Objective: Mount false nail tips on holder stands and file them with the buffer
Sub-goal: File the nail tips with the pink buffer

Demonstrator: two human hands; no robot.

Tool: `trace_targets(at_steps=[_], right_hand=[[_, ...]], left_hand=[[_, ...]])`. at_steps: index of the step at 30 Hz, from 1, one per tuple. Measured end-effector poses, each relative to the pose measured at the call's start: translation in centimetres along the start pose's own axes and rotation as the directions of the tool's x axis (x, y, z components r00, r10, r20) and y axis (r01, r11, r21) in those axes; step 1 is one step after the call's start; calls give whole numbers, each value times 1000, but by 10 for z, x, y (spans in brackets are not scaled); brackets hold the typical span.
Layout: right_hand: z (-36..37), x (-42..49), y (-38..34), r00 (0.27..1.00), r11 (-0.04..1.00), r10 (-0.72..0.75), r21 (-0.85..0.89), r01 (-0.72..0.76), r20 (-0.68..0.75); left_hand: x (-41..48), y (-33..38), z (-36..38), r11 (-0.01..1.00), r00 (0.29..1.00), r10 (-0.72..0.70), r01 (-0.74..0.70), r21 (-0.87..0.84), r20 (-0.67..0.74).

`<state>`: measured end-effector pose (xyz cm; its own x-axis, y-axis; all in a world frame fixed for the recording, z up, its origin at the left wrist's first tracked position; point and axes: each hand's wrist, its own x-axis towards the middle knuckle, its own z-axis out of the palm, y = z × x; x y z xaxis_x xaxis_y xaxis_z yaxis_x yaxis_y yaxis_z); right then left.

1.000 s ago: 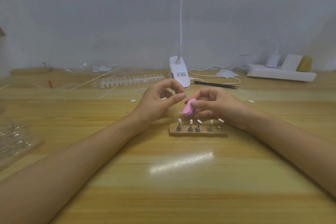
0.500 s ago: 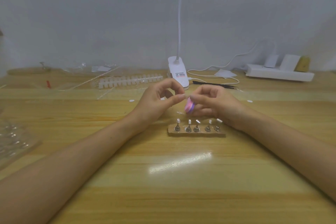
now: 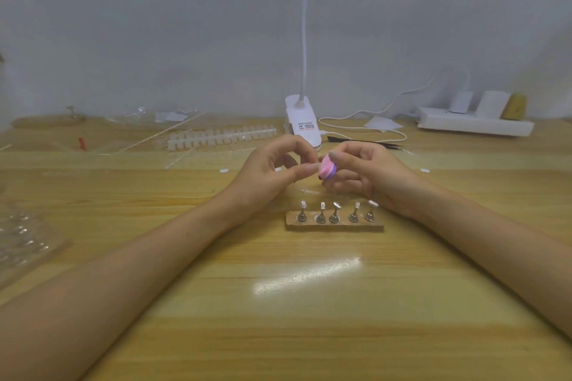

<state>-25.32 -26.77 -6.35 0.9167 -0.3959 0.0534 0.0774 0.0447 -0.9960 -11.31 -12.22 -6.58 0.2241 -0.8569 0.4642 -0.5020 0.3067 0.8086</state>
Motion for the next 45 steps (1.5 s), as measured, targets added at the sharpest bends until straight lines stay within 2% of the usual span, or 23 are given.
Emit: trace_targets(at_steps=[2,7,12,16,19,23,27,30,31,34,35,38,42,45], right_hand=[[-1,0,-1,999,1000,21,-6,-21,38],[0,-1,0,994,995,32,-95,-22,109],[-2,1,0,1000,999,-9,41,10,-24],[3,-1,3,998,995,-11,-100,17,65],[-2,1,3,997,997,-60,47,62,-46],[0,1,6,994,995,-27,-89,37,103],[-4,2,3,996,996,-60,59,64,-59],[0,1,5,998,995,-32,-96,37,60],[1,1,6,997,994,-42,-97,48,68],[0,1,5,996,996,-88,22,88,-35],[-1,2,5,996,996,-86,17,87,-38],[2,1,7,996,991,-45,-120,53,71],[-1,2,5,996,997,-80,14,81,-49],[3,1,6,998,995,-49,-79,52,34]], left_hand=[[-1,0,0,1000,1000,6,-6,4,23],[0,-1,-2,997,998,-53,51,-52,-28],[0,0,0,1000,1000,-5,5,-5,1],[0,0,-1,1000,1000,-20,20,-10,-21],[0,0,0,1000,1000,-2,1,21,18],[0,-2,-2,999,999,-30,30,-13,-33],[0,-3,-1,999,999,-31,31,23,-22],[1,-5,-3,999,997,-45,46,17,-68],[1,-6,-3,999,997,-45,47,26,-70],[2,-6,-3,997,996,-47,52,56,-79],[2,-6,-2,997,996,-43,48,65,-80],[1,-7,-2,997,996,-31,37,73,-78],[1,-7,-2,997,996,-41,47,65,-84],[1,-7,-2,997,994,-47,52,57,-96]])
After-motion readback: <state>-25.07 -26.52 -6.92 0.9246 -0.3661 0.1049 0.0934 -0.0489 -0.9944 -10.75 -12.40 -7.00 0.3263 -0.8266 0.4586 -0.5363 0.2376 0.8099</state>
